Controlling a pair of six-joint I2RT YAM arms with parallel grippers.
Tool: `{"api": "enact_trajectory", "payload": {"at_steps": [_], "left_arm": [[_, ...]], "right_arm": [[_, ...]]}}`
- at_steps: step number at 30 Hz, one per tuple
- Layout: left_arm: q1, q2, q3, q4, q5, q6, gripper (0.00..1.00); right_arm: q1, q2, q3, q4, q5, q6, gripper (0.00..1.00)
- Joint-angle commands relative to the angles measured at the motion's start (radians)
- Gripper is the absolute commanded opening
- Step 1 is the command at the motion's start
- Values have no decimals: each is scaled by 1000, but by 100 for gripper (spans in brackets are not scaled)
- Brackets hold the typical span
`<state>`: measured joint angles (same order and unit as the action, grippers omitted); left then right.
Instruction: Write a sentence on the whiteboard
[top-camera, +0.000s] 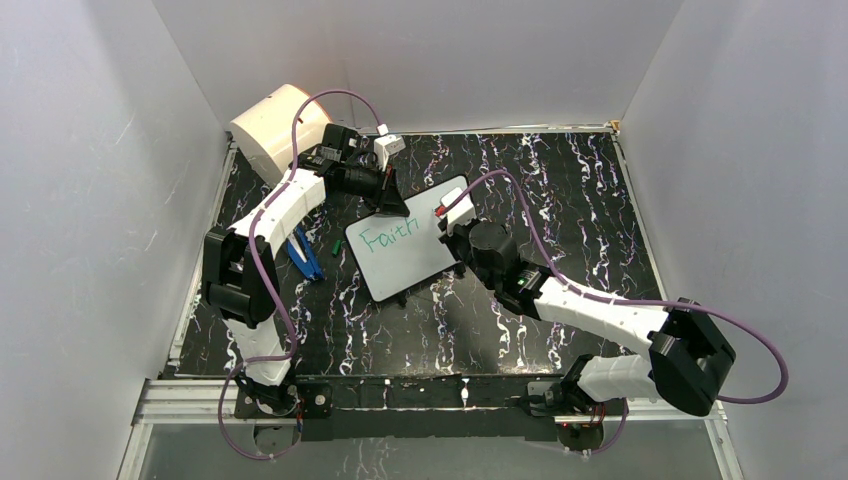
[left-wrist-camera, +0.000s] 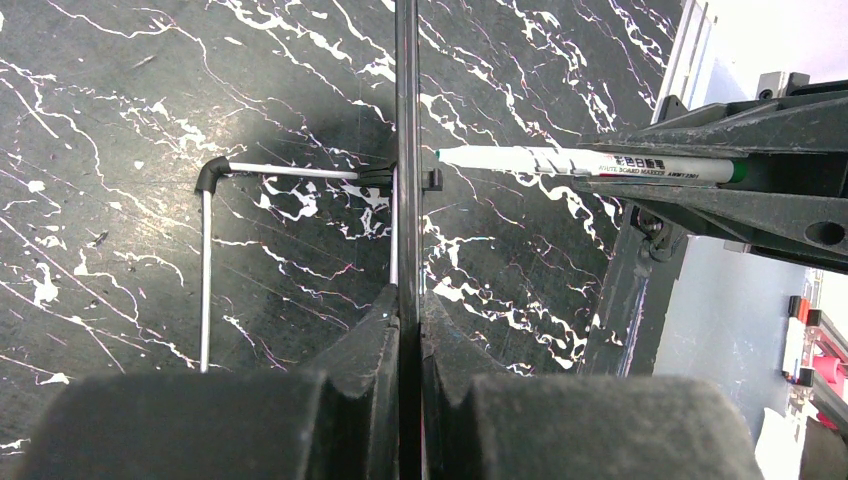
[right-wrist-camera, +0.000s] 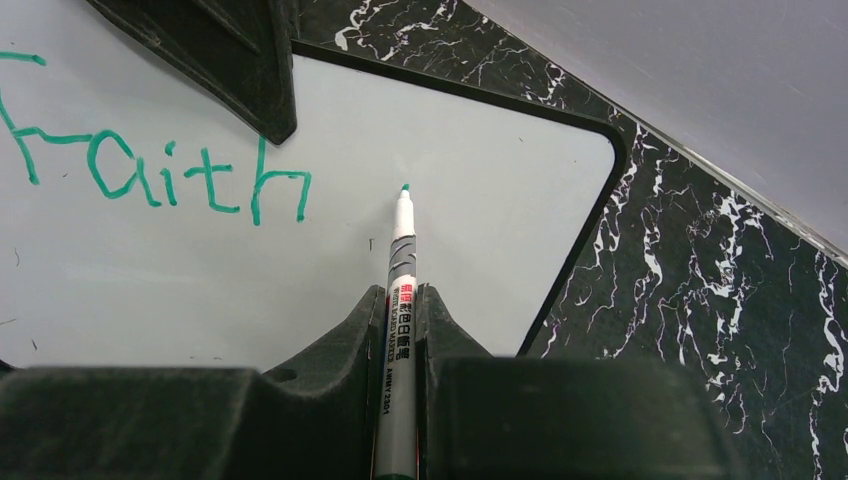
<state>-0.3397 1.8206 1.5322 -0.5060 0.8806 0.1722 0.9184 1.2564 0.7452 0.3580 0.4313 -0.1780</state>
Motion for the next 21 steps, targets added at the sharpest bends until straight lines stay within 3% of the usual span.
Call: {"api": "enact_trajectory", "payload": {"at_steps": [1,21], "left_arm": [[-15,-5,-26,-63,-46,36,0],[-15,-3,-28,-63,-40,36,0]], "right_arm": [[-3,-11,27,23,4,20,0],[-4,38,29,59,31,26,0]]}}
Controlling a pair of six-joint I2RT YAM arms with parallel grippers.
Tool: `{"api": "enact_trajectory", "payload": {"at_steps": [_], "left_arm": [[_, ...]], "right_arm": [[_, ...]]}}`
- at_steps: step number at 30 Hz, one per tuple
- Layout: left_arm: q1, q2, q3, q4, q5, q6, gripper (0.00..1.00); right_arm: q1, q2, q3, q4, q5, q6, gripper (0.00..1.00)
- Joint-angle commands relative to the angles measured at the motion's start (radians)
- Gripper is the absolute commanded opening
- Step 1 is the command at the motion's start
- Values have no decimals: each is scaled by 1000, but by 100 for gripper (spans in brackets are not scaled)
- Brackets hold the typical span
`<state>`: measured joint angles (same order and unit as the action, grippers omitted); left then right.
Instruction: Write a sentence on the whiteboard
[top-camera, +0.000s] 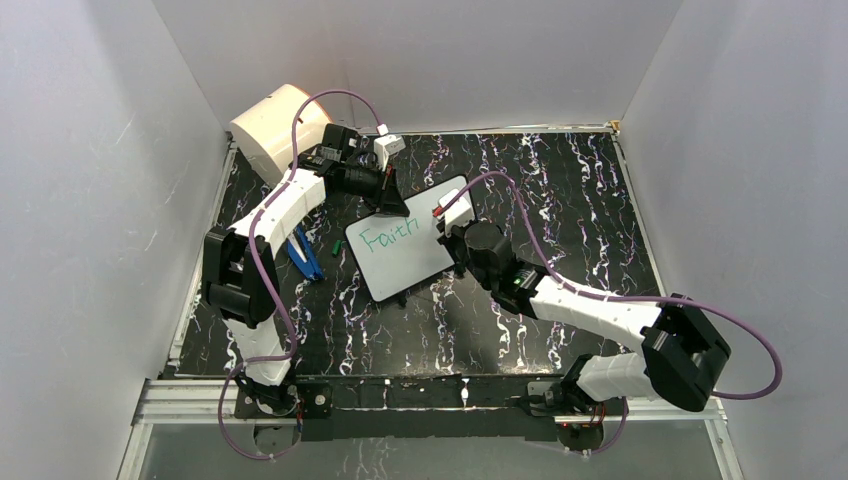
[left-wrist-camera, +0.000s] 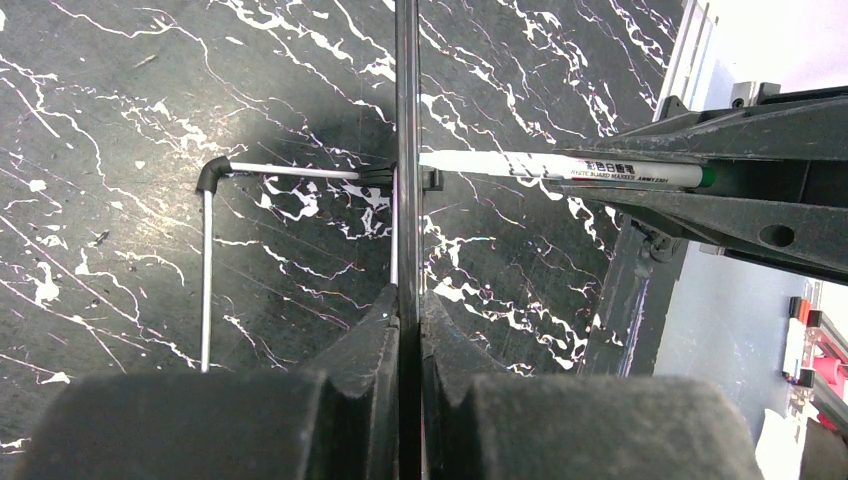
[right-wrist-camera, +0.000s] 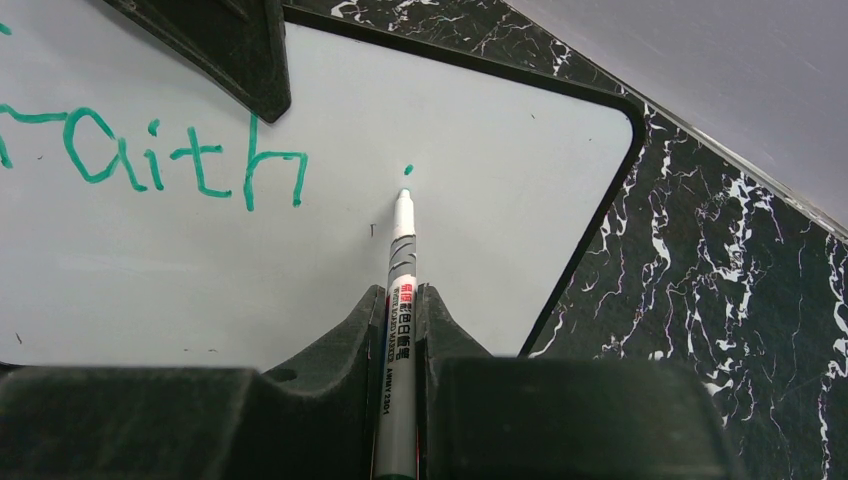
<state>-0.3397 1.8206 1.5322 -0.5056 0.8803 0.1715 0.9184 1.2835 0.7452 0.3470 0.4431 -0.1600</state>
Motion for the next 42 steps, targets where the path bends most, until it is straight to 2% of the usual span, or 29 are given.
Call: {"api": "enact_trajectory", "payload": {"at_steps": [1,25,42], "left_arm": [[-15,-3,-27,-63,-40,38,0],[-15,2,-24,-60,-42,35,0],[-15,2,-25,-58,-43,34,0]], "right_arm": [[-3,15,29,70,19,9,0],[-5,10,56,-139,-4,75,0],[-12,-60,45,-25,33,51,0]]}}
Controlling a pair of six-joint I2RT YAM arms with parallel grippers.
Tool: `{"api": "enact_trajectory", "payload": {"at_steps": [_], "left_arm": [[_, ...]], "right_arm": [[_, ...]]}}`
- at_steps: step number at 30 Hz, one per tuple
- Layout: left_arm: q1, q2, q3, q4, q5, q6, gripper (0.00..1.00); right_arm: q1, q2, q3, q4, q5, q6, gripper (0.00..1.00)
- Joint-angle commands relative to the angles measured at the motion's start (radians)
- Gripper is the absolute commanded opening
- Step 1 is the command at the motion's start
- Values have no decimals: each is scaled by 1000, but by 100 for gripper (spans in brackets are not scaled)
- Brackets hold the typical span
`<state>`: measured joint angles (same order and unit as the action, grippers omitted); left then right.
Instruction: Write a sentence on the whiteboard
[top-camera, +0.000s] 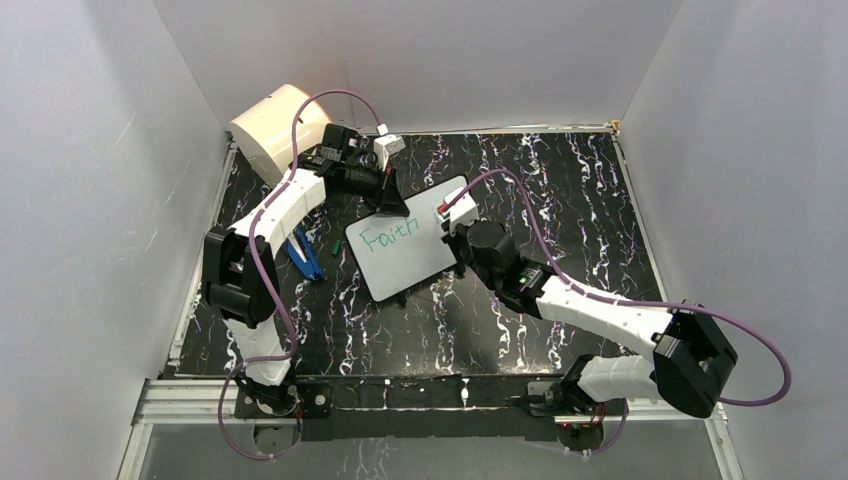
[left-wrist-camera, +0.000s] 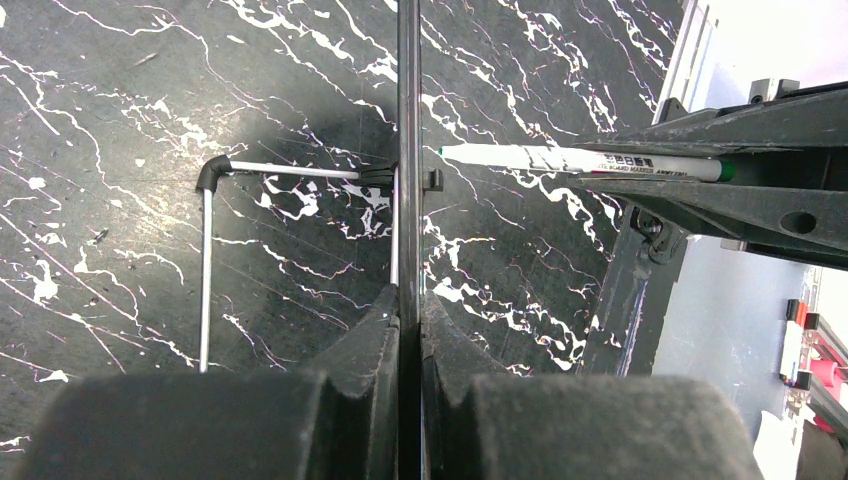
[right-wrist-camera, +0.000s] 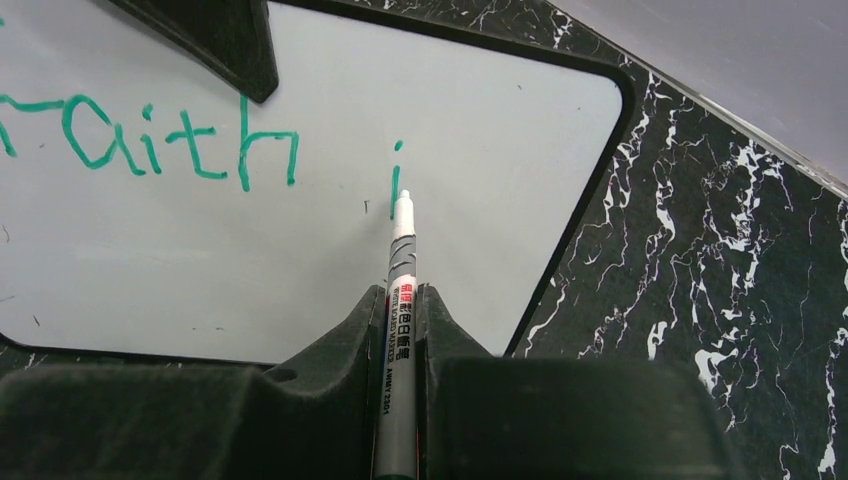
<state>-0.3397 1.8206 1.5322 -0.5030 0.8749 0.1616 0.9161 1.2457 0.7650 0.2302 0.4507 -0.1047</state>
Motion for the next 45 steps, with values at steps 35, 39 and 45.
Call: {"api": "enact_trajectory", "payload": {"at_steps": [35,39,45], "left_arm": [[-15,4,-24,-61,-27,43,0],[-15,3,-25,-61,-28,42,0],[-15,3,-24,-61,-30,42,0]], "right_arm": [[-38,49,43,63,-20,14,0],[-39,44,32,47,-26,25,0],[-38,34,18,35,-27,34,0]]}}
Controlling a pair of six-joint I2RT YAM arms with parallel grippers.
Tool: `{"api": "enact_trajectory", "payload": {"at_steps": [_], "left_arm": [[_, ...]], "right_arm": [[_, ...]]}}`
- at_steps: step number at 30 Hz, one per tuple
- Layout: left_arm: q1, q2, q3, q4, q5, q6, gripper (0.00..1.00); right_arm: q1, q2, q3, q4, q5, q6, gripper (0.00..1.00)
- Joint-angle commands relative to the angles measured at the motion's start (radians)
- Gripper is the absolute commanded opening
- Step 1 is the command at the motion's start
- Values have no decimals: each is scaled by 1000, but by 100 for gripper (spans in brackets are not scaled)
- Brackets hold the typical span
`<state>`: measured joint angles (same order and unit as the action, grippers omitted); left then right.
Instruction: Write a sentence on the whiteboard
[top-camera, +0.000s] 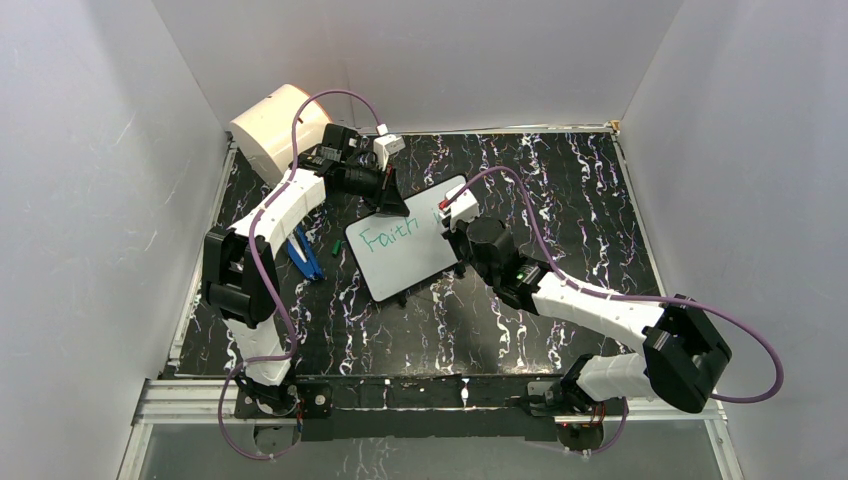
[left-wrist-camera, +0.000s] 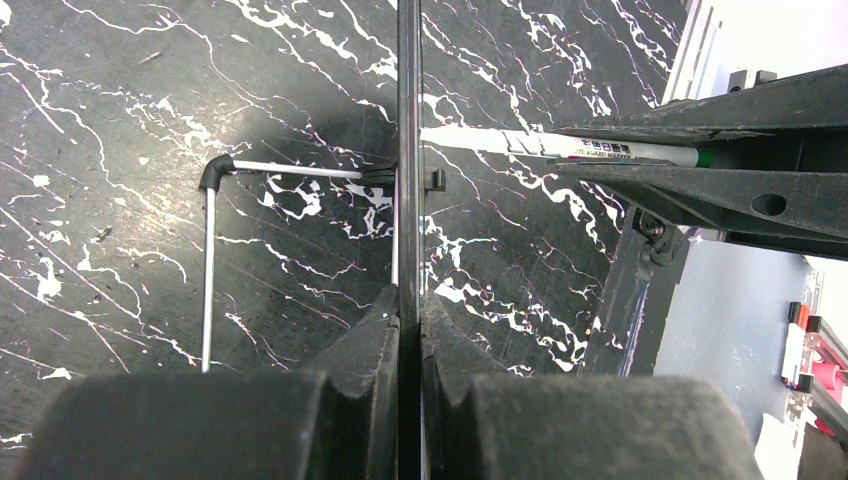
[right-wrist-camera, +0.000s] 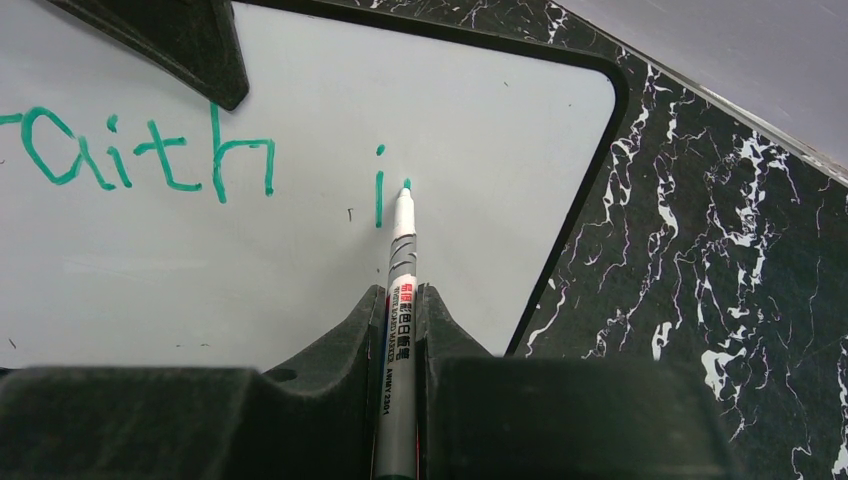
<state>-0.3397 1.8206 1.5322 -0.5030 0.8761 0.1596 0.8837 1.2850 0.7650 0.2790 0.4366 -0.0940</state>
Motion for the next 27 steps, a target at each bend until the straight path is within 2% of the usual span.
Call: {"api": "enact_trajectory", "payload": {"at_steps": [1,27], "left_arm": [[-15,3,-24,-60,-31,44,0],[-15,9,-22,-61,-34,41,0]], "right_arm": [[-5,-8,17,-16,-16,25,0],[-5,-23,-8,-30,-16,45,0]]}}
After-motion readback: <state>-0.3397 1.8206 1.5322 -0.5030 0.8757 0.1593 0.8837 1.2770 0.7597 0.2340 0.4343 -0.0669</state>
